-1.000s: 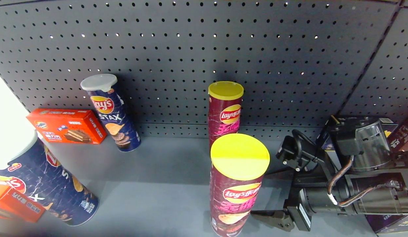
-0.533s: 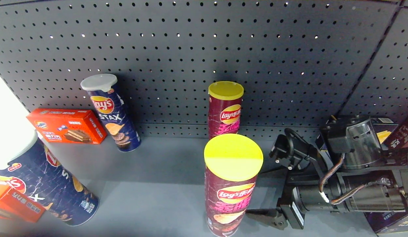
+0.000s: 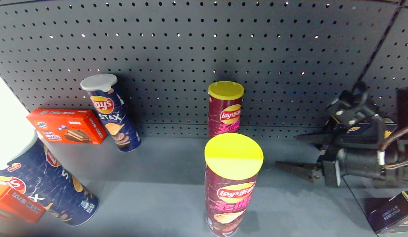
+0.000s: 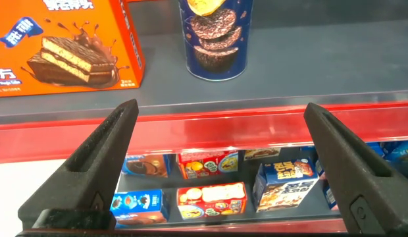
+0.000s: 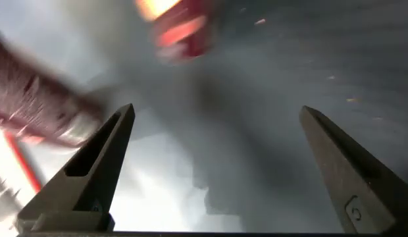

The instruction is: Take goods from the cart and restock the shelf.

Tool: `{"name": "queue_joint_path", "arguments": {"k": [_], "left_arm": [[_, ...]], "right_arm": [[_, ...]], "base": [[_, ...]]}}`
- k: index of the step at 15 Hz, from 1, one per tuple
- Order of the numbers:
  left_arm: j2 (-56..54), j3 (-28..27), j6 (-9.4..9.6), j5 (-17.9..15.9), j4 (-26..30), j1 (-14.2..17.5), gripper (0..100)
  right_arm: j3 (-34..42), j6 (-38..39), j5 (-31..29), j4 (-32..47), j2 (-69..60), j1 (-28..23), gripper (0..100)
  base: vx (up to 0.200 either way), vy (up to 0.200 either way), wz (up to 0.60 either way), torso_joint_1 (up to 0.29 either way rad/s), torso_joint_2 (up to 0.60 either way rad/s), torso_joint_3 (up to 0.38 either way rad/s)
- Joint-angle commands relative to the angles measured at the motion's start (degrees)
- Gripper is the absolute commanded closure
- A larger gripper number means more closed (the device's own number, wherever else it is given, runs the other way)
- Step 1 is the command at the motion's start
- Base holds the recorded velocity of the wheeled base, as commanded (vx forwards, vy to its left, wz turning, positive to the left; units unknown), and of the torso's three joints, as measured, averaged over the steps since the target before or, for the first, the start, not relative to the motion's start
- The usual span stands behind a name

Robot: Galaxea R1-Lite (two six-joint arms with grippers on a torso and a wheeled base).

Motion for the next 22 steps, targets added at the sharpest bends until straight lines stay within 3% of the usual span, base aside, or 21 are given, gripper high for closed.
{"name": "queue_joint_path", "arguments": {"k": [1, 3, 5, 7, 8, 11, 14, 17, 22], "left_arm": [[0.08, 0.01, 0.04, 0.00, 0.00, -0.06, 0], [0.08, 0.01, 0.04, 0.00, 0.00, -0.06, 0], [0.08, 0.01, 0.04, 0.00, 0.00, -0.06, 0], [0.08, 0.01, 0.04, 0.00, 0.00, 0.02, 0], [0.08, 0.01, 0.04, 0.00, 0.00, -0.06, 0], [0.08, 0.01, 0.04, 0.00, 0.00, 0.02, 0], [-0.01, 0.01, -0.05, 0.09, 0.00, 0.02, 0], [-0.01, 0.01, 0.04, 0.00, -0.09, 0.02, 0], [-0.01, 0.01, 0.31, 0.00, -0.18, -0.06, 0]], "right_arm": [[2.83, -0.03, -1.37, -0.90, -15.57, -10.38, 0], [5.46, -0.03, -2.95, -0.99, -20.66, -11.97, 0], [16.01, 0.06, -7.70, -0.72, -34.90, -14.34, 0], [17.77, 0.14, -8.49, -0.64, -37.28, -14.69, 0], [25.33, 0.76, -10.16, -0.02, -46.94, -18.21, 0], [33.24, 2.43, -10.07, 2.88, -59.42, -24.53, 0], [39.30, 3.57, -9.81, 5.87, -71.64, -24.62, 0], [47.47, 8.67, -9.72, -2.22, -71.91, -24.62, 0], [48.09, 9.02, -9.90, 9.21, -71.91, -24.62, 0]], "base": [[0.000, 0.000, 0.00, 0.000, 0.00, 0.000], [0.000, 0.000, 0.00, 0.000, 0.00, 0.000], [0.000, 0.000, 0.00, 0.000, 0.00, 0.000], [0.000, 0.000, 0.00, 0.000, 0.00, 0.000], [0.000, 0.000, 0.00, 0.000, 0.00, 0.000], [0.000, 0.000, 0.00, 0.000, 0.00, 0.000], [0.000, 0.000, 0.00, 0.000, 0.00, 0.000], [0.000, 0.000, 0.00, 0.000, 0.00, 0.000], [0.000, 0.000, 0.00, 0.000, 0.00, 0.000]]}}
